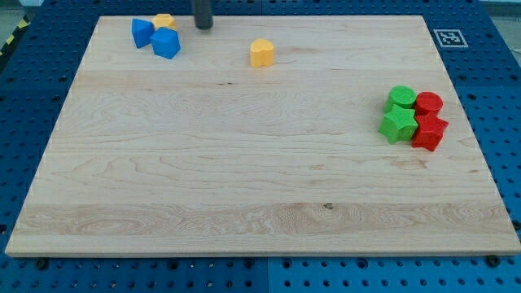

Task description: Place arm parallel right to yellow heart

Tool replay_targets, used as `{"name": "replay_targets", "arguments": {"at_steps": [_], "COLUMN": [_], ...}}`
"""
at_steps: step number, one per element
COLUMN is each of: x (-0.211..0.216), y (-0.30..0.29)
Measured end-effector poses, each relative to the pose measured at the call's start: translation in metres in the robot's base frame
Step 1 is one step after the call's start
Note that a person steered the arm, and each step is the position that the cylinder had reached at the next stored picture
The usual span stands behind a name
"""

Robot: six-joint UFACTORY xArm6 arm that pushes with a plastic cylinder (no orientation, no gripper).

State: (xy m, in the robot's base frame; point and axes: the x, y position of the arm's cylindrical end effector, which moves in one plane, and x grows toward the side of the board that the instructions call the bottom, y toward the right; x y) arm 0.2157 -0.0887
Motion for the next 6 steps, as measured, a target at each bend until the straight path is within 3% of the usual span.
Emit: {"name": "replay_targets", "arguments": {"at_steps": [4, 6], "x": [0.010, 0.059], "y": [0.094, 0.171]}}
